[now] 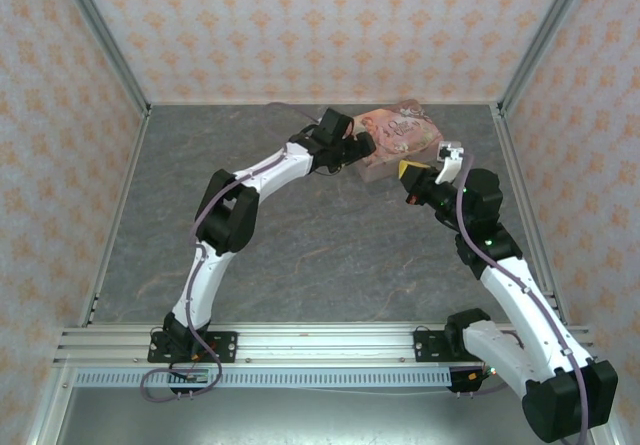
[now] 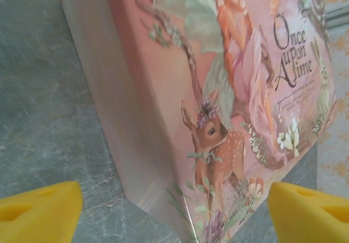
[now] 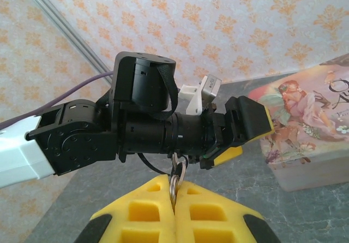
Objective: Unlock a padlock with a key
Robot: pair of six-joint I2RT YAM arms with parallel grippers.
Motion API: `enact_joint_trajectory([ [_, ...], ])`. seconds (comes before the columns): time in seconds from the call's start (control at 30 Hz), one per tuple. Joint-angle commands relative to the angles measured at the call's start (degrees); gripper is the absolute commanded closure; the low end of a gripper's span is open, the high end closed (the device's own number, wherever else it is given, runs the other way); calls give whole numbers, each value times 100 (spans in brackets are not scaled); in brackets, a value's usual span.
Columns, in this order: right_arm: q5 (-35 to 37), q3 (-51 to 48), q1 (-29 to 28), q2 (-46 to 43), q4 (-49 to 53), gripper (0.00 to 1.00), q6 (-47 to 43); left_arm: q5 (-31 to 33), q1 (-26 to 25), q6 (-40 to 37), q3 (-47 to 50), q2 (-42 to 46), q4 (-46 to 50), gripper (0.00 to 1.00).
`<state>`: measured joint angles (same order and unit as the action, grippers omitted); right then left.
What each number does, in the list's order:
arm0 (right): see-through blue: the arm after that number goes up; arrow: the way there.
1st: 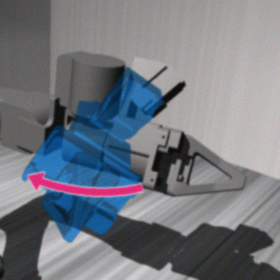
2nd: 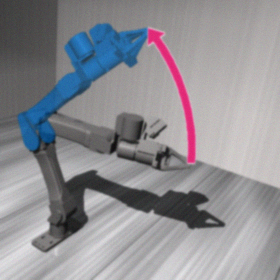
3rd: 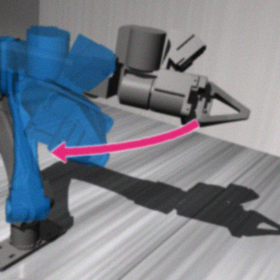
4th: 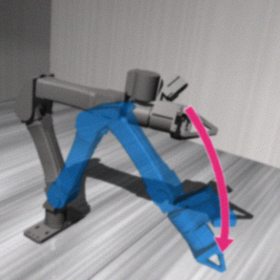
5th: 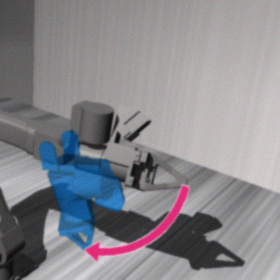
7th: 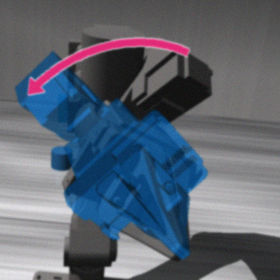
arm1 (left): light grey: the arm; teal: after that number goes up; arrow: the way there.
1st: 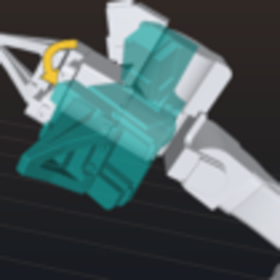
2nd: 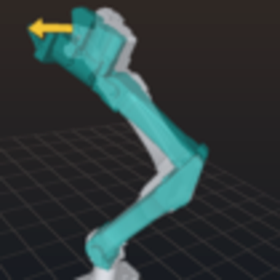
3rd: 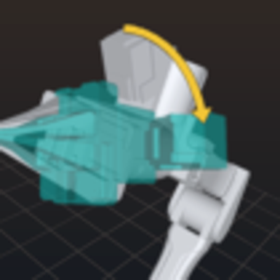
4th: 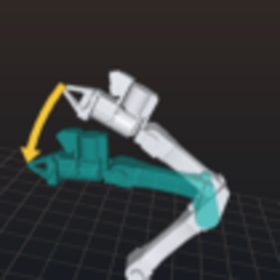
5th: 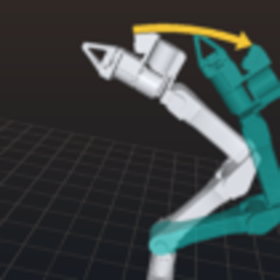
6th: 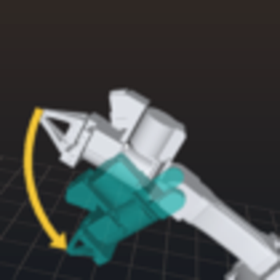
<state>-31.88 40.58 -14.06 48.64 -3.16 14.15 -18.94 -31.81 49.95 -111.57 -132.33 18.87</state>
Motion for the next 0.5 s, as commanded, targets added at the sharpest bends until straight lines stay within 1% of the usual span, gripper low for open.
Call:
enact_joint_trajectory([
  [0.0,138,5,9,-41,96,100,-19,-116,-9,187,-190,-142,324,13],
  [0.23,286,56,9,-31,157,100,-24,145,23,-136,-122,-212,908,14],
  [0.47,330,143,10,11,285,100,-100,296,127,-317,611,83,961,16],
])
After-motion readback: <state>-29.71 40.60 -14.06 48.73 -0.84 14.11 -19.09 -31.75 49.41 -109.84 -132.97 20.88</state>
